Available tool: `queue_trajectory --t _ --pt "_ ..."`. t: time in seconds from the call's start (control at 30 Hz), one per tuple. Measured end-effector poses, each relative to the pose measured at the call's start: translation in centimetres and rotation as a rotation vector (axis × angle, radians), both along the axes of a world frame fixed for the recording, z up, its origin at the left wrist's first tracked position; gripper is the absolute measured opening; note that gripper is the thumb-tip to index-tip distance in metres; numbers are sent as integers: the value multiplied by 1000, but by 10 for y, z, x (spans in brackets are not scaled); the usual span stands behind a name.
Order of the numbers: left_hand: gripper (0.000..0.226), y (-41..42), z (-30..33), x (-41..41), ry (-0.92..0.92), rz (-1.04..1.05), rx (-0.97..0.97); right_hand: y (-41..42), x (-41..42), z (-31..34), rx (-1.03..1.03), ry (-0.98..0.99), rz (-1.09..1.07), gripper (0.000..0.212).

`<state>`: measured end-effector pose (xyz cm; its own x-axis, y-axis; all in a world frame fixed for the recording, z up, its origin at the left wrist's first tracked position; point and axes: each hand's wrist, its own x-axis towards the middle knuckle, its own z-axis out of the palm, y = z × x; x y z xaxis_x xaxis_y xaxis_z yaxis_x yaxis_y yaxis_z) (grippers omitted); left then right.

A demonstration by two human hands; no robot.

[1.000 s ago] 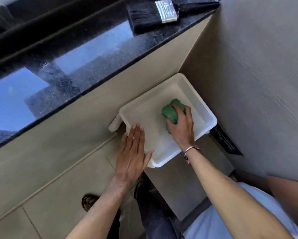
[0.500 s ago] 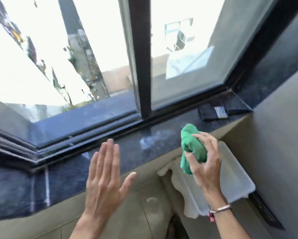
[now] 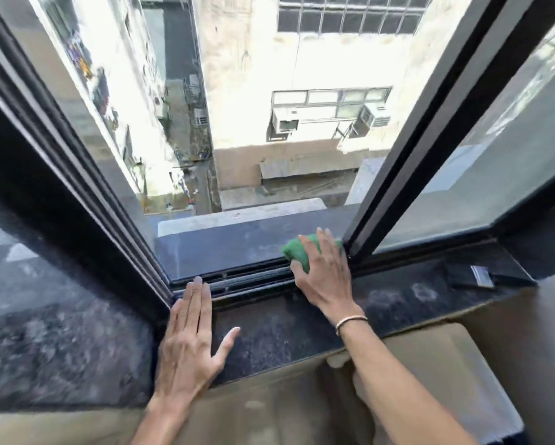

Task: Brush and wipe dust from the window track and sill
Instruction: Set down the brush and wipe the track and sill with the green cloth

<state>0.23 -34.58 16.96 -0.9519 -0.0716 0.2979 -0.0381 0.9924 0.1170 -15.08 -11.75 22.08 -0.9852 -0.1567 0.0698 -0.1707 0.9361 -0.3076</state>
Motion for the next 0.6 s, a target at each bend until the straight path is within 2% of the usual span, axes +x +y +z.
queue_trajectory --t 0.07,0.1,0.17,0.23,0.27,0.33,0.43,0.5,0.6 --pt "88 -1 -3 0 6 1 21 -28 14 -5 -64 25 -50 57" --pt "86 -1 -4 0 15 -4 26 -47 23 -7 -86 55 -8 57" --pt "82 -2 -7 -1 24 -7 39 -79 38 -13 -92 94 162 58" --pt "81 -3 -9 1 9 -12 49 -68 36 -16 -14 107 295 55" --pt "81 -3 -9 2 2 -12 53 -51 29 -16 20 110 292 53" --pt "81 -2 -8 3 -12 -22 60 -15 17 -15 46 96 132 47" --pt "81 -1 -5 2 -25 -20 78 -21 18 -16 -53 60 -128 38" --pt "80 -2 -3 3 -42 -12 80 -64 35 -17 -107 103 -89 35" --pt "77 -5 -3 4 -44 -24 64 -100 56 -14 -215 110 126 40"
